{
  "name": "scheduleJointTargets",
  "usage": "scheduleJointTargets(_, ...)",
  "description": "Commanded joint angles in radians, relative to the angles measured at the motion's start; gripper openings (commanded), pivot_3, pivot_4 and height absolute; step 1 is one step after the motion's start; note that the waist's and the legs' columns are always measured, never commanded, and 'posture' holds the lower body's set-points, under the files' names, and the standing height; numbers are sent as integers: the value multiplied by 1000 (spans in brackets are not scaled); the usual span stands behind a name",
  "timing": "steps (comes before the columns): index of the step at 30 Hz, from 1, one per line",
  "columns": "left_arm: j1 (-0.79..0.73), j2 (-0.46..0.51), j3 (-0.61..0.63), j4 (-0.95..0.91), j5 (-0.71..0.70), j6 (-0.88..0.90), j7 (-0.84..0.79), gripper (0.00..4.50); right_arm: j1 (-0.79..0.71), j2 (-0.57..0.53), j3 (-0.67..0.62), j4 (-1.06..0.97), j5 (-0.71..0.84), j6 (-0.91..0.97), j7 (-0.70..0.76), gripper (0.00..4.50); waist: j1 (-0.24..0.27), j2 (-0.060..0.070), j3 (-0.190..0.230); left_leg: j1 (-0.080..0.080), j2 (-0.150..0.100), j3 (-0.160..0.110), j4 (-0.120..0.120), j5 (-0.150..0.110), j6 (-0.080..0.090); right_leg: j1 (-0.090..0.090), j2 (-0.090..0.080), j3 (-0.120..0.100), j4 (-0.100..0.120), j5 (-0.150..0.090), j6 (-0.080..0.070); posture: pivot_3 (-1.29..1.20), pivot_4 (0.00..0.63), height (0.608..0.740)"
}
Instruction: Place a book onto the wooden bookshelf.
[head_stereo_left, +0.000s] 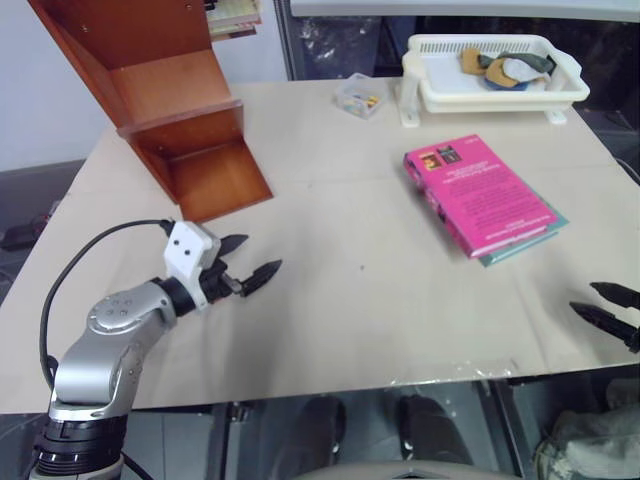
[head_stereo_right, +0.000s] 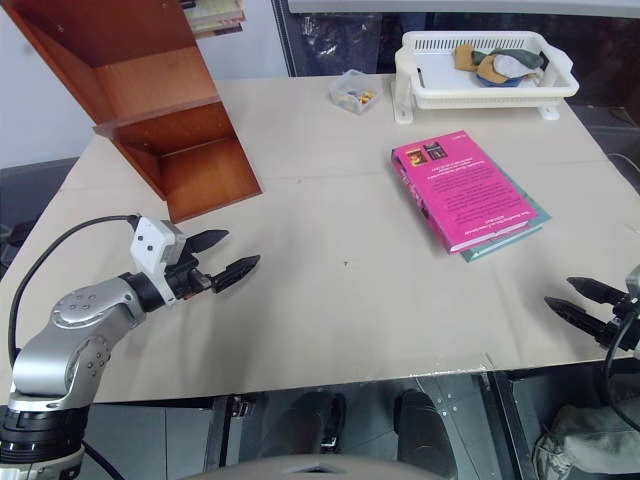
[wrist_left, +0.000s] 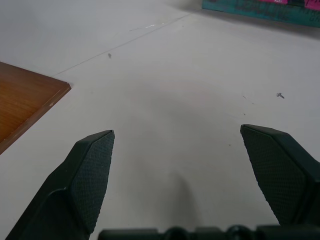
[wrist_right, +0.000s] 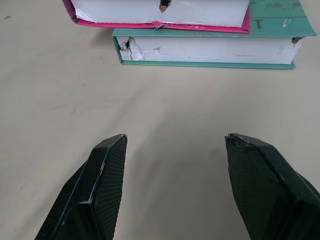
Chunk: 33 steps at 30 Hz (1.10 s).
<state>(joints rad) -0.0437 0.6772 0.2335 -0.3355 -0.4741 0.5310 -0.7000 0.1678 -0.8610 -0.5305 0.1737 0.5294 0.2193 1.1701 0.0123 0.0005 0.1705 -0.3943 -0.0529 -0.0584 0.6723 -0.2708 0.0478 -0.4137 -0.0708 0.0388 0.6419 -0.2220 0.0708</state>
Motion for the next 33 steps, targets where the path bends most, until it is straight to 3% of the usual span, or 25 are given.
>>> scheduleJointTargets(1,-37,11,4,9,10,-32,-8,4448,7,-17,-51,-36,22,5,1,3177,0,0,0,0,0,0,0,0,0,0,0,0,0,0,0,0,150,740)
scheduleJointTargets(28,-98,-8,-21,57,23,-58,-21,4448,25,0,-64,-73,44,11,-8,3177,0,0,0,0,0,0,0,0,0,0,0,0,0,0,0,0,150,740)
scheduleJointTargets(33,-162,-70,-77,75,-5,-12,-4,4448,4,7,-49,-64,41,5,-12,3177,3,0,0,0,0,0,0,0,0,0,0,0,0,0,0,0,150,740)
